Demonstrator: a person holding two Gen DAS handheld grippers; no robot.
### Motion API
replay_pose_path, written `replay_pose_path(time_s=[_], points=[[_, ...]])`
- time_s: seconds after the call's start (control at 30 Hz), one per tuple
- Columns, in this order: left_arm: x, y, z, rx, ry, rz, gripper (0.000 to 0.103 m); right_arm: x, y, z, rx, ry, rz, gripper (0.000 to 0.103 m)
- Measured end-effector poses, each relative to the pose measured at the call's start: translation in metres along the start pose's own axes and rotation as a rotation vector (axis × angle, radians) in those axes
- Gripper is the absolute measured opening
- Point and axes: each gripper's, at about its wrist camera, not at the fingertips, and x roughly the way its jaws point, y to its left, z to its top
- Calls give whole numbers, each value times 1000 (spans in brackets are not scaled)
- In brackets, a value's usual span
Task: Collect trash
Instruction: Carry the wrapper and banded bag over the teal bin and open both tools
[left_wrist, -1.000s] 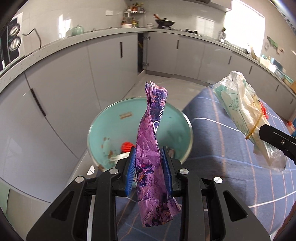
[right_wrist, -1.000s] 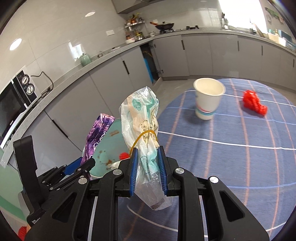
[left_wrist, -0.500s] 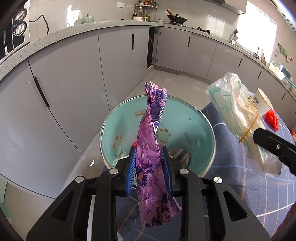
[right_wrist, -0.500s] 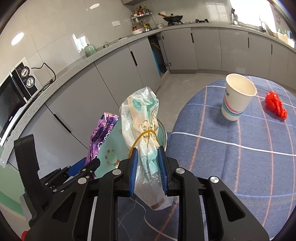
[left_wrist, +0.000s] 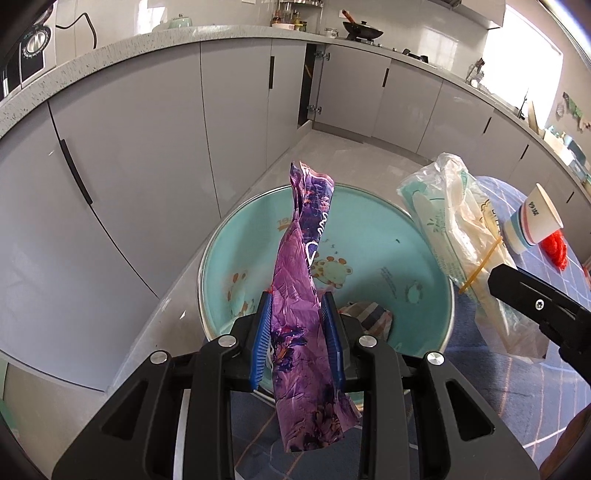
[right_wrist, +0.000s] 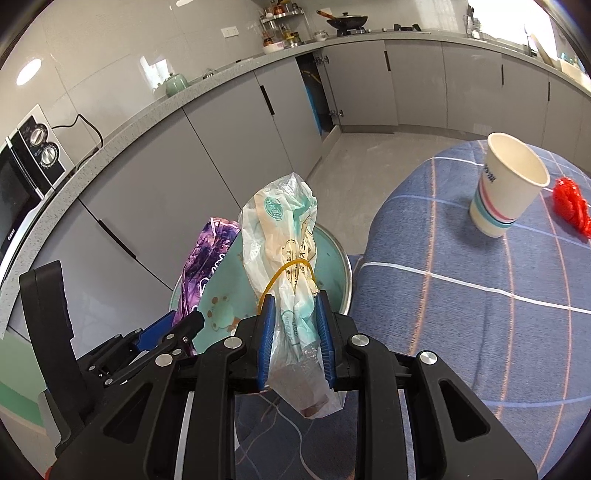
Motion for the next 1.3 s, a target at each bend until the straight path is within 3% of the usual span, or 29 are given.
replay_pose_path(time_s=[0.9, 1.2, 1.3], points=[[49, -6, 6, -5, 93, 28, 28, 65, 2, 14, 16, 95, -6, 25], [55, -12, 4, 11, 118, 40, 30, 63, -2, 17, 20, 71, 22, 37], [52, -15, 4, 21, 115, 49, 38, 53, -4, 18, 28, 48, 28, 37]])
